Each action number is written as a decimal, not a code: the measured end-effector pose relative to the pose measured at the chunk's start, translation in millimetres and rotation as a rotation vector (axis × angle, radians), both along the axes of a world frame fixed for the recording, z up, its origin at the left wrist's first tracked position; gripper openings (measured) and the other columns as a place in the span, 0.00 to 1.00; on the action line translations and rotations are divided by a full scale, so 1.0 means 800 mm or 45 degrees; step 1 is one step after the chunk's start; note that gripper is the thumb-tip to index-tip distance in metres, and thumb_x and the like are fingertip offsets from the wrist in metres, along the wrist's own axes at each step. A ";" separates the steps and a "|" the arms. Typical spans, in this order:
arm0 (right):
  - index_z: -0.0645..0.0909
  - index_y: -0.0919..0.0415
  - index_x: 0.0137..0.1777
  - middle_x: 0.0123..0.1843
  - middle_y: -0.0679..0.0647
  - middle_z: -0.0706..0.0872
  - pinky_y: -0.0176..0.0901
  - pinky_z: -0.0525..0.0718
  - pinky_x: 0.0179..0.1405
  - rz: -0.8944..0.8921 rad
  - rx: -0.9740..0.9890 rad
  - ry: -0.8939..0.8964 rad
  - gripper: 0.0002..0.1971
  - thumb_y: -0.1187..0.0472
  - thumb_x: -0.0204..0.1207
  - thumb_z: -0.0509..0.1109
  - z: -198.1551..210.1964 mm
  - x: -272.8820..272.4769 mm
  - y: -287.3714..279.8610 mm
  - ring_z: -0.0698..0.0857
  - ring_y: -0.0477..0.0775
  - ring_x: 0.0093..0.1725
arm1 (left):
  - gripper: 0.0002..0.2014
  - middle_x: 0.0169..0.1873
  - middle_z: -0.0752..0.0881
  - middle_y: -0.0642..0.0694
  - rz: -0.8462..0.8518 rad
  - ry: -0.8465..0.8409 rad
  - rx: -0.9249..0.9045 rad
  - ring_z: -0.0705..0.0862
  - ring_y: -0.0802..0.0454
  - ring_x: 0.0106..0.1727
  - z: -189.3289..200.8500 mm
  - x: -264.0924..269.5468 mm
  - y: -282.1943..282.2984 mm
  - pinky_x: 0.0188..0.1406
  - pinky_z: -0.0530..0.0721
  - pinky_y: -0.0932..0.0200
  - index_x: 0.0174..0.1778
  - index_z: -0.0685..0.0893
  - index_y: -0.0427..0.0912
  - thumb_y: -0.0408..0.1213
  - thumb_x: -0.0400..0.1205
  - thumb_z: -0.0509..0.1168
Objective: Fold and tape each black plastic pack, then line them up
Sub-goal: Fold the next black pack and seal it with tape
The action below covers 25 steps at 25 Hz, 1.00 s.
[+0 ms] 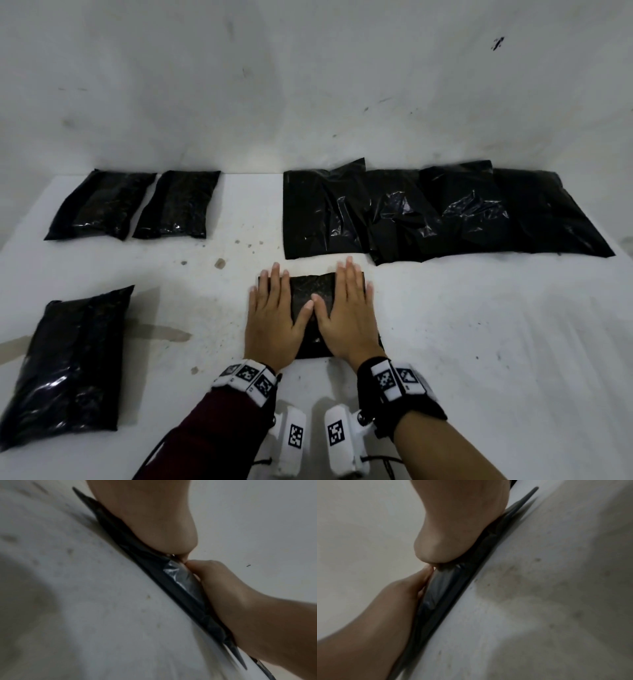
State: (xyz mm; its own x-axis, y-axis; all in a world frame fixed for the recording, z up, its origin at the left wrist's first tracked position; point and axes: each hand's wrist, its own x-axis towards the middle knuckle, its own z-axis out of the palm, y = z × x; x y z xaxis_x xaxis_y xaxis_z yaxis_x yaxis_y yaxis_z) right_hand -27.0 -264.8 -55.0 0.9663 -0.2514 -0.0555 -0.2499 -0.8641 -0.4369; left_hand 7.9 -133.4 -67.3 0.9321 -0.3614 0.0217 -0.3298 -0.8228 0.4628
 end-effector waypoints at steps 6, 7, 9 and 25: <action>0.28 0.58 0.80 0.82 0.50 0.28 0.47 0.26 0.76 -0.098 0.392 0.209 0.37 0.42 0.84 0.47 0.007 0.001 -0.011 0.28 0.43 0.79 | 0.40 0.76 0.34 0.58 0.024 0.244 -0.244 0.34 0.57 0.80 0.003 0.007 0.009 0.78 0.40 0.59 0.82 0.44 0.46 0.64 0.79 0.49; 0.29 0.57 0.81 0.83 0.50 0.29 0.46 0.27 0.77 -0.110 0.491 0.172 0.35 0.46 0.86 0.46 0.010 0.002 -0.015 0.30 0.43 0.80 | 0.36 0.75 0.33 0.59 0.046 0.281 -0.326 0.35 0.56 0.81 0.005 0.010 0.012 0.78 0.39 0.60 0.82 0.44 0.45 0.56 0.84 0.52; 0.35 0.56 0.82 0.85 0.49 0.35 0.43 0.30 0.78 -0.184 0.712 0.042 0.31 0.50 0.87 0.46 0.017 -0.001 -0.024 0.35 0.41 0.81 | 0.30 0.75 0.34 0.59 0.145 0.305 -0.456 0.36 0.53 0.82 0.012 0.011 0.013 0.78 0.38 0.60 0.82 0.45 0.41 0.44 0.87 0.51; 0.34 0.50 0.77 0.80 0.40 0.33 0.26 0.19 0.67 0.003 0.307 -0.037 0.34 0.36 0.73 0.27 -0.005 0.008 0.009 0.30 0.35 0.77 | 0.34 0.78 0.47 0.56 0.036 0.067 -0.365 0.42 0.62 0.79 -0.012 0.018 -0.002 0.75 0.36 0.67 0.77 0.46 0.49 0.62 0.77 0.35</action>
State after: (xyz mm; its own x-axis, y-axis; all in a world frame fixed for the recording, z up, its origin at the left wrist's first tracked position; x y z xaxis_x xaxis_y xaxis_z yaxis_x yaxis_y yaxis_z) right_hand -20.7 -257.6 -58.9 0.9689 -0.2323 -0.0855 -0.2324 -0.7345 -0.6375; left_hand 22.3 -134.8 -76.8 0.9442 -0.3217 0.0705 -0.2782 -0.6642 0.6938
